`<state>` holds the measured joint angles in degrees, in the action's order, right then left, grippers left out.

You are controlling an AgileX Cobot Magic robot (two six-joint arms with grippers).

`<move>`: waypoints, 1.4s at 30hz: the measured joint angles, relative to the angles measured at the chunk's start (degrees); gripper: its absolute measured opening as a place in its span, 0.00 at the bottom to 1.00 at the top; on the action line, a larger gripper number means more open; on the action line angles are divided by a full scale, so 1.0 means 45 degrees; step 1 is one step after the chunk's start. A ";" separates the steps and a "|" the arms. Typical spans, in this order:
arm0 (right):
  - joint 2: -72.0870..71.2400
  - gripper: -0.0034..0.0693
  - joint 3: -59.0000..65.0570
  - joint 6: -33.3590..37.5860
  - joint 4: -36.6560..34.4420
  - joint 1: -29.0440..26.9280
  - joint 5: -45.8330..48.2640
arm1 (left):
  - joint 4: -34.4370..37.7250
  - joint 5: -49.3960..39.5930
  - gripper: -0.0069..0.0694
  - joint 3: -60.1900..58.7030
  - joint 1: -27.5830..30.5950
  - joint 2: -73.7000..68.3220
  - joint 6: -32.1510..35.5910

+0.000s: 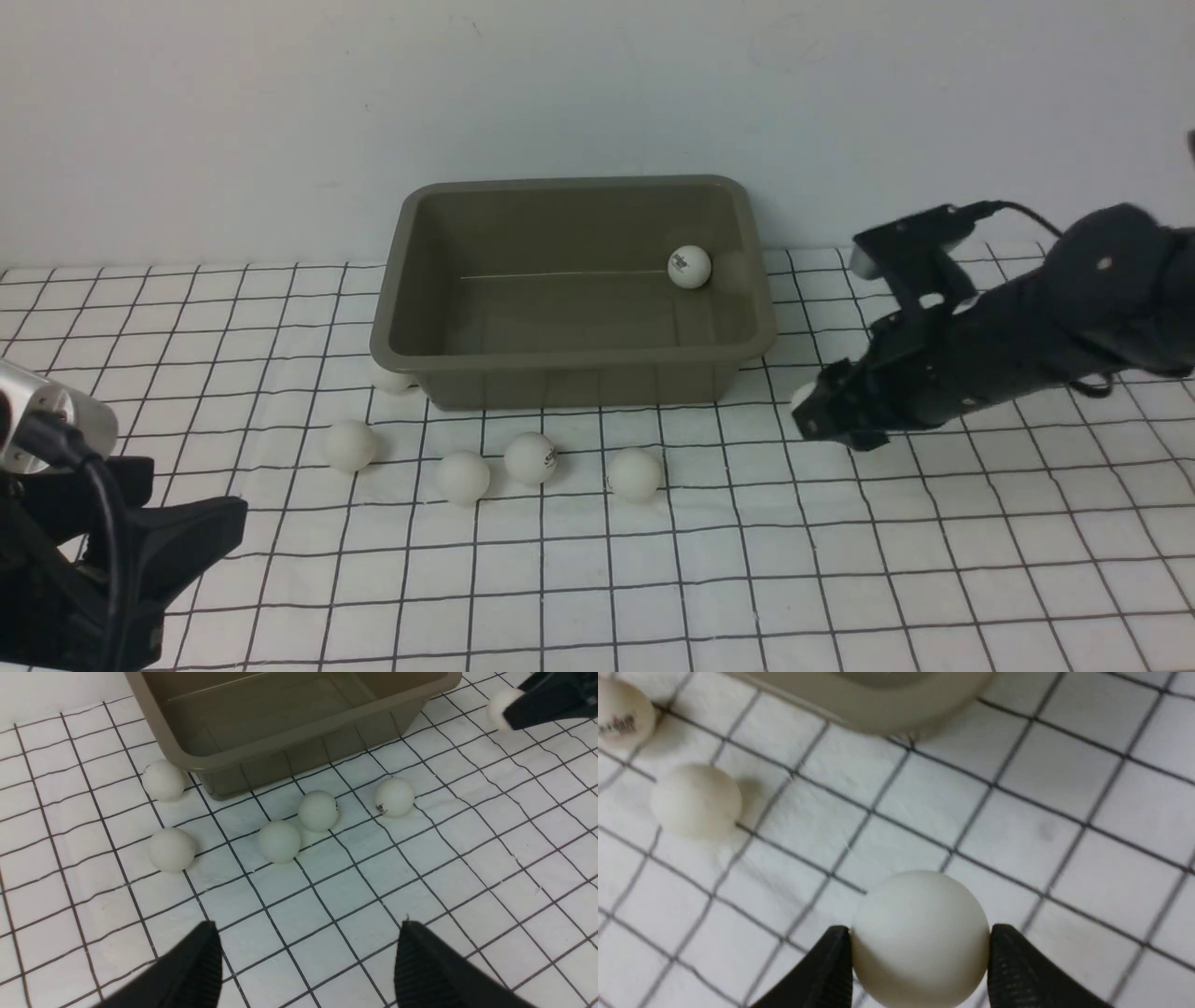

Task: Put the table tennis balls into the box on the white checkered tablecloth.
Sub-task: 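Release the ping pong ball into the bin and lift the gripper away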

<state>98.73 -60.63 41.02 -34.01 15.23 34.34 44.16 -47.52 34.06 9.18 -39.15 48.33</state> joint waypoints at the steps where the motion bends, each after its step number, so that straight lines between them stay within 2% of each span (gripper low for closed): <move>1: -0.0147 0.51 0.0000 -0.0139 0.0406 -0.0136 0.0335 | 0.0000 0.0000 0.68 0.0000 0.0000 0.0000 0.0000; 4: -0.0804 0.51 0.0000 -0.0326 0.1651 -0.0452 0.1511 | 0.0000 0.0000 0.68 0.0000 0.0000 0.0000 0.0000; 7: -0.1712 0.51 0.0000 0.0202 0.1735 -0.0441 0.2300 | 0.0000 0.0000 0.68 0.0000 0.0000 0.0000 0.0000; 13: -0.2441 0.51 0.0000 0.2498 -0.1475 0.0217 0.1342 | 0.0014 0.0000 0.68 0.0000 0.0000 0.0000 0.0000; 19: -0.1593 0.51 -0.0100 0.6036 -0.5512 0.0726 -0.0565 | 0.0014 0.0000 0.68 0.0000 0.0000 0.0000 0.0000; 24: -0.0209 0.51 -0.1037 0.7391 -0.6951 0.0726 -0.0688 | 0.0029 0.0000 0.68 0.0000 0.0000 0.0000 0.0000; 33: 0.2851 0.51 -0.3879 0.7758 -0.7690 0.0726 -0.0549 | 0.0234 0.0000 0.68 0.0000 0.0000 0.0000 0.0000; 40: 0.3480 0.51 -0.4075 0.8236 -0.7688 0.0726 -0.0485 | 0.0262 0.0000 0.68 0.0000 0.0000 0.0000 0.0000; 42: 0.3480 0.54 -0.4117 0.8551 -0.7768 0.0726 -0.0485 | 0.0272 0.0000 0.68 0.0000 0.0000 0.0000 0.0000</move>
<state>114.39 -79.15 79.50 -68.97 18.50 32.16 45.39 -47.52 34.06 9.18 -39.15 48.33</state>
